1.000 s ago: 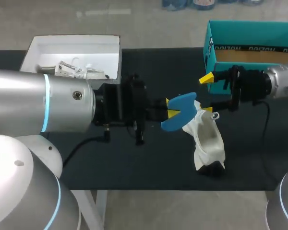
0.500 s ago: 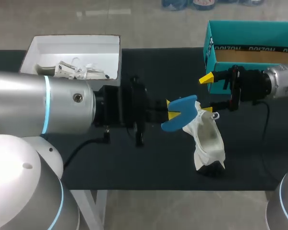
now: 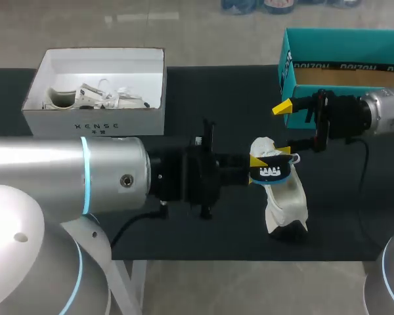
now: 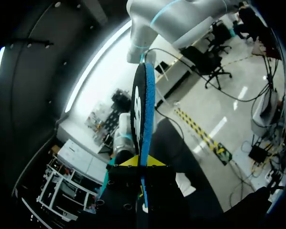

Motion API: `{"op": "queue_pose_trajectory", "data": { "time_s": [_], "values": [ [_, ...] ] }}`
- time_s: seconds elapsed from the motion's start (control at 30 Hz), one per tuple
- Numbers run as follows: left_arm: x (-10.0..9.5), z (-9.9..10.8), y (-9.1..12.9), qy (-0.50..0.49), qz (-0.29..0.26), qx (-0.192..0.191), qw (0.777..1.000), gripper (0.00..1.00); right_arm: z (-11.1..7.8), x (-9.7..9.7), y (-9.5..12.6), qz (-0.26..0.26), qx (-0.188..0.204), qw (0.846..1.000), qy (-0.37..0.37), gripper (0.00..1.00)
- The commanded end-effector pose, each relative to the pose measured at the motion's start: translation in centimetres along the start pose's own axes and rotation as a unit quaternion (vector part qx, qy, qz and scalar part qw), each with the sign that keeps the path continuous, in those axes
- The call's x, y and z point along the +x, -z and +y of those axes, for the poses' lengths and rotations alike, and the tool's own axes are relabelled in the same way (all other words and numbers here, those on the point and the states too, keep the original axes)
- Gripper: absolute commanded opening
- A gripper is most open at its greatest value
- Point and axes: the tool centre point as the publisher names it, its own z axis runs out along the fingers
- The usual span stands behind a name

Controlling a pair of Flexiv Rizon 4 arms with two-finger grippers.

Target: Take the shoe out of the shoebox, open the shoe tongue, remove and reinsert the insole, then place the shoe into the shoebox

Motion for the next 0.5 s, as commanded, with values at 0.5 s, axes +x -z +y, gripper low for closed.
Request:
{"op": "queue_pose_trajectory", "data": {
  "time_s": [0.5],
  "values": [
    [2.2,4.1,0.9,-0.06,-0.005,0.01,0.998,0.0,-0.1,0.0,-0.1,0.0,-0.002,1.0,0.0,1.0]
  ]
}}
